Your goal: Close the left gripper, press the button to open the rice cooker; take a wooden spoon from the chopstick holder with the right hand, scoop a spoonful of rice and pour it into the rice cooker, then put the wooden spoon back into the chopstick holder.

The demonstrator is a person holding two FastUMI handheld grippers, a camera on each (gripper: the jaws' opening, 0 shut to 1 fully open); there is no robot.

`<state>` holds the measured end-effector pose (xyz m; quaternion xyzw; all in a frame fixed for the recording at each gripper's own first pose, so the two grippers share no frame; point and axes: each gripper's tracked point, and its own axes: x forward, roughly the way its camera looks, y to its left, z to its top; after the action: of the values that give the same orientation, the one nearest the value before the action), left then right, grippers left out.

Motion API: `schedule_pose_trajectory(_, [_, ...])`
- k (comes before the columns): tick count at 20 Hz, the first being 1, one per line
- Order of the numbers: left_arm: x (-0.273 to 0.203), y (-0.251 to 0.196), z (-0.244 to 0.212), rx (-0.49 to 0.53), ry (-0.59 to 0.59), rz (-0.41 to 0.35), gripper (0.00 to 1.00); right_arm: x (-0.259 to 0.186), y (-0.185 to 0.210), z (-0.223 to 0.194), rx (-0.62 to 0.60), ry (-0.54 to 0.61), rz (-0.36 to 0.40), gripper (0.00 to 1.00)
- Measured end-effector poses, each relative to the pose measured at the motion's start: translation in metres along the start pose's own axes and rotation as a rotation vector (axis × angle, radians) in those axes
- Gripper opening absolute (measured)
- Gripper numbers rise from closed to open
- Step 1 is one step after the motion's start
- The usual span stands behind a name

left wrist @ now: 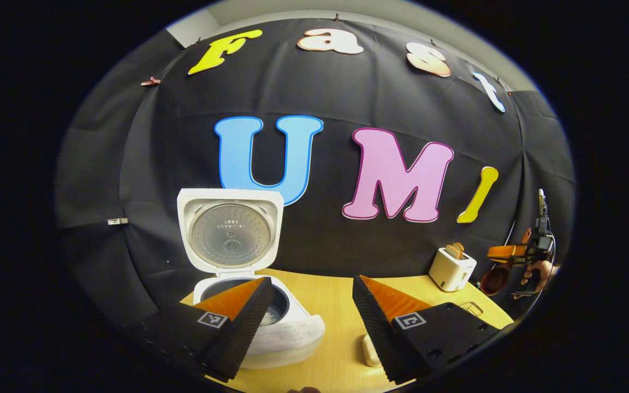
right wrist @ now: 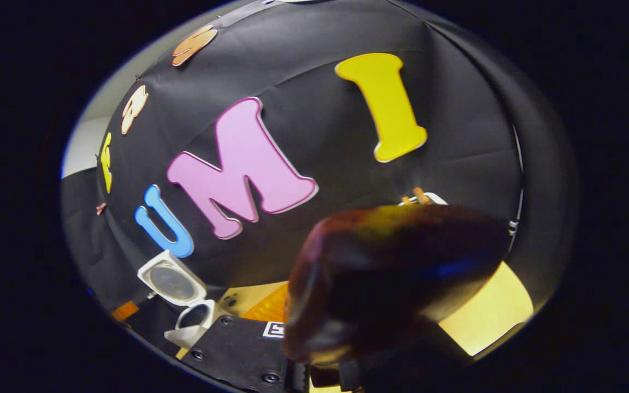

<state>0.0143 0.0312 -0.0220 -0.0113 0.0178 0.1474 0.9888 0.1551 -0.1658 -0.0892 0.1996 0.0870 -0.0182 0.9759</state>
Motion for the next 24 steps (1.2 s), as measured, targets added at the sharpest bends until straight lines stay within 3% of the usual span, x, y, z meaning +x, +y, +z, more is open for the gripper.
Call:
schedule_pose_trajectory(6, [0.004,-0.019,-0.001,0.011,0.037,0.028,0.95,0.022,-0.075,-0.058,-0.048,0.103,-0.095,0.12])
schedule_pose_trajectory(14, [-0.006,-0.031,0.004,0.025,0.075,0.09,0.95,0.051,-0.094,-0.129,-0.044,0.233,-0.068,0.12])
schedule_pose_trajectory(19, [-0.016,-0.044,-0.003,0.025,0.091,0.105,0.95,0.057,-0.108,-0.141,-0.073,0.268,-0.074,0.12])
schedule_pose_trajectory(21, [-0.017,-0.045,-0.003,0.024,0.087,0.103,0.95,0.054,-0.112,-0.142,-0.074,0.277,-0.097,0.23])
schedule_pose_trajectory(24, [-0.016,-0.045,0.0,0.022,0.076,0.09,0.95,0.042,-0.108,-0.128,-0.074,0.253,-0.107,0.65])
